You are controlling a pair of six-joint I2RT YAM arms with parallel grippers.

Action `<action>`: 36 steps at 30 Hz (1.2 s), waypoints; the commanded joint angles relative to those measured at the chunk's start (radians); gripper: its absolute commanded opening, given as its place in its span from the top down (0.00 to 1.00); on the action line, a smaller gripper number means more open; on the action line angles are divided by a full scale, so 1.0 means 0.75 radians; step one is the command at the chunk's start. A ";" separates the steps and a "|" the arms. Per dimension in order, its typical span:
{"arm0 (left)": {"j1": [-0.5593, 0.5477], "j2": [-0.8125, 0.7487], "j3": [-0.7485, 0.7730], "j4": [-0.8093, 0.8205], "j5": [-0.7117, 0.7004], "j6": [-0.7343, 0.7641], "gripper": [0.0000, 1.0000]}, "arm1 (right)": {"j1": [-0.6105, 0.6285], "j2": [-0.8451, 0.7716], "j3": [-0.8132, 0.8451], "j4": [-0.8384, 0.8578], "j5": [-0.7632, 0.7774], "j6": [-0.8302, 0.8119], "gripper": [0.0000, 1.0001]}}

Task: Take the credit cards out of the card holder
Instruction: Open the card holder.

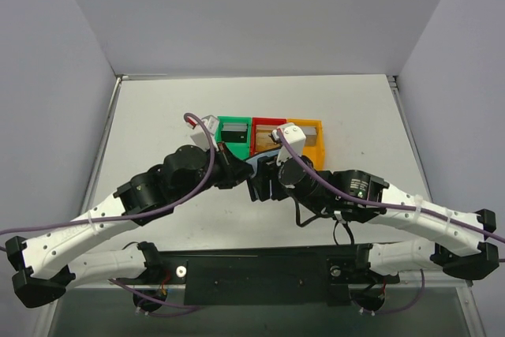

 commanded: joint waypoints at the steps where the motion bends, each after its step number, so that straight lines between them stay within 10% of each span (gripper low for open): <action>1: -0.006 -0.088 0.014 0.021 0.016 0.008 1.00 | -0.060 -0.061 -0.036 -0.150 0.151 -0.040 0.47; 36: -0.006 -0.029 0.005 0.052 0.003 0.024 1.00 | -0.058 -0.075 -0.034 0.032 -0.029 -0.075 0.40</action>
